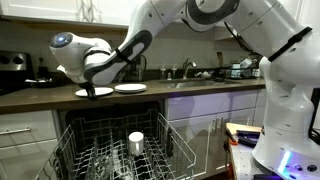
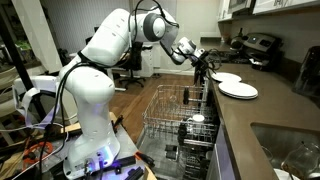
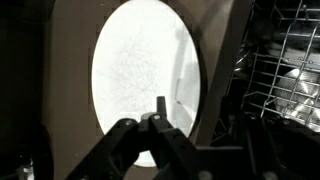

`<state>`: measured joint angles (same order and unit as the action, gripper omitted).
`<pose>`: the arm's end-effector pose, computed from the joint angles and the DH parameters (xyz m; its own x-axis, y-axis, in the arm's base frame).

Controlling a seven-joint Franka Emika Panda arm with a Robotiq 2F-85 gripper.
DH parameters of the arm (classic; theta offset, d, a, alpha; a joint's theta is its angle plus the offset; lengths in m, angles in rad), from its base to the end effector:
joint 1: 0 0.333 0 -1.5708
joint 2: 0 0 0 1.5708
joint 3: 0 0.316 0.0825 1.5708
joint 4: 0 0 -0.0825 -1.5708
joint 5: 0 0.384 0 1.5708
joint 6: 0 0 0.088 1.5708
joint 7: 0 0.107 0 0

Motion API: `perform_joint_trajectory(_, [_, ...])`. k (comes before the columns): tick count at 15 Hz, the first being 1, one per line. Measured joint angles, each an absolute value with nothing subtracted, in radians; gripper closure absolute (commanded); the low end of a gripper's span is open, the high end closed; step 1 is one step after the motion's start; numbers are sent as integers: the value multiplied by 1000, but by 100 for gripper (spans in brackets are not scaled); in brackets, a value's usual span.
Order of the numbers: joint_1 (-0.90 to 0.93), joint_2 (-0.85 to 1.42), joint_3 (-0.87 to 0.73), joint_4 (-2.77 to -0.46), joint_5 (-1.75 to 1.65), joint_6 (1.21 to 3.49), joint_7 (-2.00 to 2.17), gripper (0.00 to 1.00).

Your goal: Put the plate on the left into the dishwasher

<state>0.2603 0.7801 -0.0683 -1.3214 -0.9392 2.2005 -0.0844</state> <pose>0.7486 0.1303 0.2931 0.7088 0.6789 -0.1914 0.5773 -0.4024 0.7105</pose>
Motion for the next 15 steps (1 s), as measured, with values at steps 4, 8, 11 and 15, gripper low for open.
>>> perform_joint_trajectory(4, [260,780,-69,-1321,-953,2198,-77,34])
perform_joint_trajectory(8, [260,780,-70,-1321,-957,2195,-71,37])
perform_joint_trajectory(11, [260,780,-71,-1321,-957,2191,-70,43])
perform_joint_trajectory(15, [260,780,-71,-1321,-957,2187,-69,61])
